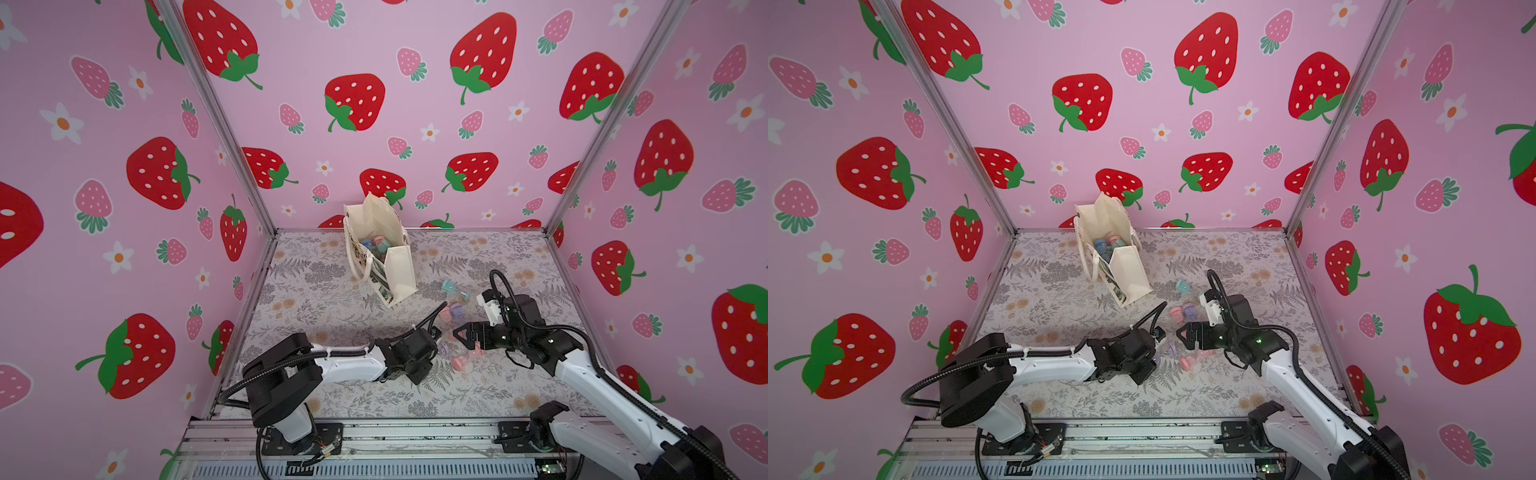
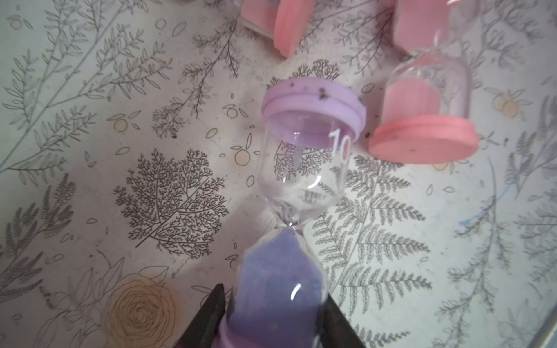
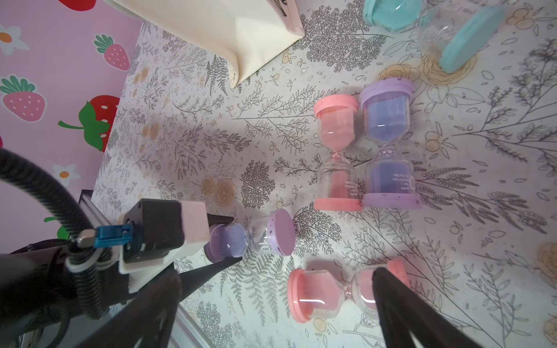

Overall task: Put the hourglass into the canvas bag
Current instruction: Pick up the hourglass from the center of the board, then place the hourglass in the canvas bag.

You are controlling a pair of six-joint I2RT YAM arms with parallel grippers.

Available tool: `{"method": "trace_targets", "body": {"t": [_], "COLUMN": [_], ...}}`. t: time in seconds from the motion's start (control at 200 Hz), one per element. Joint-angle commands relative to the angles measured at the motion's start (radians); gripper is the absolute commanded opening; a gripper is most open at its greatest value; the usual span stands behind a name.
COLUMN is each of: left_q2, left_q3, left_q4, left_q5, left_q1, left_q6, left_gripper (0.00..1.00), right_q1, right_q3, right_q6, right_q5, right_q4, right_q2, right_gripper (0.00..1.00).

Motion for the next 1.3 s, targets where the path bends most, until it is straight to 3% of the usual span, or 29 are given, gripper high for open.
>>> {"method": "trace_targets", "body": {"t": [0.0, 0.765, 1.296], "left_q2": [-0.045, -0.277, -0.429], "left_q3": [-0.008, 0.0, 0.239], "left_q4": [0.033, -0.01, -0.265], "left_q5": [-0.015, 0.008, -0.084], "left_q1": [-0.002, 0.078, 0.205], "left_q6": [0.0, -0.083, -0.129], "left_gripper": [0.42, 0.36, 0.34], "right_q1": [-0.006, -0.006, -0.006], "right_q3": [0.009, 0.08, 0.207], "right_q6": [-0.003, 0.005, 0.014], "right_q5": [0.012, 0.005, -0.054], "right_q4": [0.002, -0.001, 0.136], "right_q2": [-0.002, -0.088, 0.014], "right_gripper": [0.99, 0.99, 0.99]}}
